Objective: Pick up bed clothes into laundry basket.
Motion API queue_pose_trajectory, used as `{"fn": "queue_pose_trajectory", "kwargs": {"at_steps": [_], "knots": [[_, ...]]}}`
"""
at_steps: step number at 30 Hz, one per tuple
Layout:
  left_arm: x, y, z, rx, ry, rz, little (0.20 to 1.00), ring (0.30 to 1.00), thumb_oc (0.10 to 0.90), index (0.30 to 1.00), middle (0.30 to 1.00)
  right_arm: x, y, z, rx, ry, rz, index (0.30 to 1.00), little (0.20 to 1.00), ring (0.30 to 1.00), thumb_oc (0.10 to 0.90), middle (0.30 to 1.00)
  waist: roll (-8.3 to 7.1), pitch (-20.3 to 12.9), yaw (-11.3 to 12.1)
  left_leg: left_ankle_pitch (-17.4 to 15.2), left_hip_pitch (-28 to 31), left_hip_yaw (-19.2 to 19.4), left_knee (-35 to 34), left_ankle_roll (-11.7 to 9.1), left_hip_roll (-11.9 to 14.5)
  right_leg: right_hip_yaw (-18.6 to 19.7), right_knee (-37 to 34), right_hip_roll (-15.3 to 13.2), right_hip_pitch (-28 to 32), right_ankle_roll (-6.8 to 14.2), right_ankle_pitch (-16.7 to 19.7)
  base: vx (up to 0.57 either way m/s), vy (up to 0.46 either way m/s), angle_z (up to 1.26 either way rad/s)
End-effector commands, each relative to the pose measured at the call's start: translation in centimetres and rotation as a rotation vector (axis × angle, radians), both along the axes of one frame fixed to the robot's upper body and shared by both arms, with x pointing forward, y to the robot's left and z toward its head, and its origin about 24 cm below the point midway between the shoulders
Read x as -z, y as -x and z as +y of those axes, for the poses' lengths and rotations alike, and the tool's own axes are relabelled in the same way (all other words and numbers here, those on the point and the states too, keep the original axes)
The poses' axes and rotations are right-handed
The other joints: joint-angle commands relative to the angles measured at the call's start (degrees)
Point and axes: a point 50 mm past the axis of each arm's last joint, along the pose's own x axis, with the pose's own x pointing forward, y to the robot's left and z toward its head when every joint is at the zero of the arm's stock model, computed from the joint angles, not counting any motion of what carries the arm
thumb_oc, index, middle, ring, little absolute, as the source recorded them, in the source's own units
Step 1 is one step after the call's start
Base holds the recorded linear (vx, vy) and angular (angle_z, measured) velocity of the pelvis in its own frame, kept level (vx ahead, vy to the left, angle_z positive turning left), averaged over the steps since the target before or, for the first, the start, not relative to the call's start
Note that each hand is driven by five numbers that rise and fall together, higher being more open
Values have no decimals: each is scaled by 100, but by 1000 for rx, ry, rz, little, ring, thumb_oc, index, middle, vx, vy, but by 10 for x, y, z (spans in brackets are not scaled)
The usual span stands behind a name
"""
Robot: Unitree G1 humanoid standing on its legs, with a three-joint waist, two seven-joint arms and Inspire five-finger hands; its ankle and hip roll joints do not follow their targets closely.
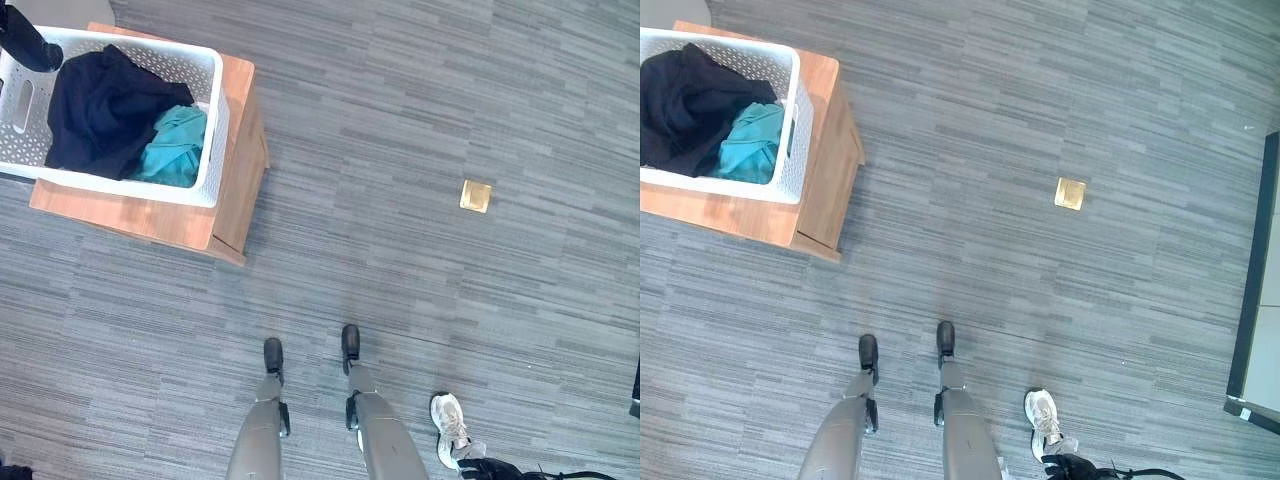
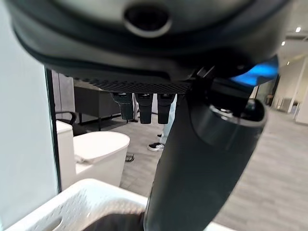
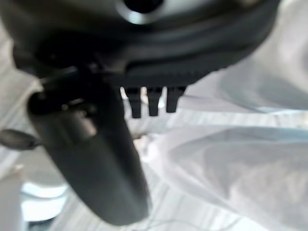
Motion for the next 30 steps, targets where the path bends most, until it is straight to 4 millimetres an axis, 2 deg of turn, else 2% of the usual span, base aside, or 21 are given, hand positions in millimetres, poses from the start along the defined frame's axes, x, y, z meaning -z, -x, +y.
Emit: {"fn": "queue_pose_trajectory", "kwargs": {"at_steps": [1,2,3,4,5,6,8,9,10,12,13,14,15,17,18,21,24,26,27,28,30], "knots": [[-44,33,9,107,230,-372,900,900,800,900,900,-12,86,-44,58,102,208,900,900,900,800,900,340,-523,74,-54,203,-419,-184,4,-213,56,-62,-331,612,757,-379,91,-57,2],[-30,33,15,136,276,-373,900,900,800,900,900,-15,71,-41,82,76,114,900,900,900,800,900,301,-573,90,-48,341,-417,-246,-2,-202,29,-62,-334,717,754,-419,51,-33,6],[-29,33,16,135,280,-372,900,900,800,900,900,-16,72,-42,83,80,115,900,900,900,800,900,324,-585,83,-45,338,-418,-250,-2,-201,28,-62,-333,713,754,-418,99,-22,11],[13,41,34,207,407,-359,900,900,800,900,900,-44,11,-27,108,-22,-250,900,900,900,800,900,264,-686,124,-42,660,-373,-388,-25,-180,15,-62,-320,939,768,-485,116,2,7],[48,49,51,222,531,-326,900,900,800,900,900,-63,-12,-22,166,-64,-438,900,900,900,800,900,237,-775,195,-50,817,-327,-442,-27,-168,24,-62,-307,1049,773,-517,146,8,-9],[75,59,66,194,590,-275,900,900,800,900,900,-81,-30,-25,186,-68,-576,900,900,900,800,900,287,-849,209,-66,936,-294,-457,-26,-163,19,-62,-294,1137,772,-542,119,19,-28],[137,81,84,145,709,-202,900,900,800,900,900,-122,-70,-17,219,-117,-878,900,900,900,800,900,320,-985,334,-146,1194,-268,-470,-5,-174,23,-58,-282,1363,767,-624,88,5,-29],[164,98,90,123,768,-187,900,900,800,900,900,-133,-78,-11,196,-127,-951,900,900,900,800,900,354,-1056,285,-157,1260,-256,-465,12,-185,27,-54,-274,1417,753,-638,72,-14,-15],[219,124,90,88,886,-132,900,900,800,900,900,-156,-96,6,210,-212,-1124,900,900,900,800,900,350,-1169,330,-222,1437,-253,-441,37,-164,18,-7,-270,1600,719,-740,57,-8,-12],[261,143,81,74,985,-83,900,900,800,900,900,-164,-101,21,225,-290,-1213,900,900,900,800,900,356,-1277,387,-258,1575,-291,-427,55,-162,1,45,-271,1745,678,-834,41,-4,5],[261,144,81,72,985,-83,900,900,800,900,900,-164,-101,21,222,-290,-1211,900,900,900,800,900,360,-1272,372,-261,1591,-293,-431,55,-161,-1,47,-270,1759,678,-840,40,-18,19],[289,157,68,99,1101,-80,900,900,800,900,900,-172,-104,30,224,-331,-1279,900,900,900,800,900,348,-1372,460,-303,1698,-319,-444,73,-148,-50,101,-283,1874,651,-935,32,-16,19],[290,159,68,95,1102,-79,900,900,800,900,900,-172,-103,31,221,-331,-1276,900,900,900,800,900,354,-1370,435,-306,1718,-326,-448,73,-148,-57,105,-282,1894,651,-944,33,-18,20],[332,175,48,81,1283,-102,900,900,800,900,900,-154,-93,38,250,-357,-1226,900,900,900,800,900,362,-1446,505,-336,1781,-402,-427,95,-161,-130,186,-296,1987,620,-1035,16,-5,27],[347,186,42,43,1324,-93,900,900,800,900,900,-154,-93,40,241,-343,-1229,900,900,900,800,900,362,-1482,536,-348,1835,-436,-434,103,-165,-168,191,-306,2052,602,-1065,30,-6,31],[378,198,14,28,1465,-89,900,900,800,900,900,-160,-97,61,236,-472,-1261,900,900,900,800,900,355,-1570,631,-391,1916,-541,-418,143,-197,-293,256,-350,2189,570,-1162,19,-10,33],[410,199,-17,19,1585,-13,900,900,800,900,900,-156,-98,78,140,-514,-1220,900,900,900,800,900,359,-1620,769,-426,1975,-659,-379,206,-222,-351,593,-381,2165,547,-1333,-6,-6,21],[434,185,-43,23,1727,9,900,900,800,900,900,-148,-98,95,102,-531,-1184,900,900,900,800,900,393,-1561,940,-400,1923,-984,-253,241,-257,-381,1357,-328,2031,531,-1630,-39,-32,28],[434,184,-43,24,1727,8,900,900,800,900,900,-148,-98,95,102,-530,-1186,900,900,900,800,900,387,-1548,912,-403,1919,-1014,-242,240,-271,-409,1402,-343,2026,531,-1666,-38,-55,51],[437,176,-51,35,1766,-4,900,900,800,900,900,-146,-97,99,122,-543,-1185,900,900,900,800,900,402,-1504,896,-362,1867,-1291,-166,215,-326,-320,1665,-299,1991,512,-1763,-57,-79,75],[430,157,-61,96,1779,-20,900,900,800,900,900,-150,-93,104,116,-550,-1206,900,900,900,800,900,425,-1481,704,-277,1694,-1985,-48,123,-446,460,1907,21,1961,460,-2004,-72,-125,145]]}}
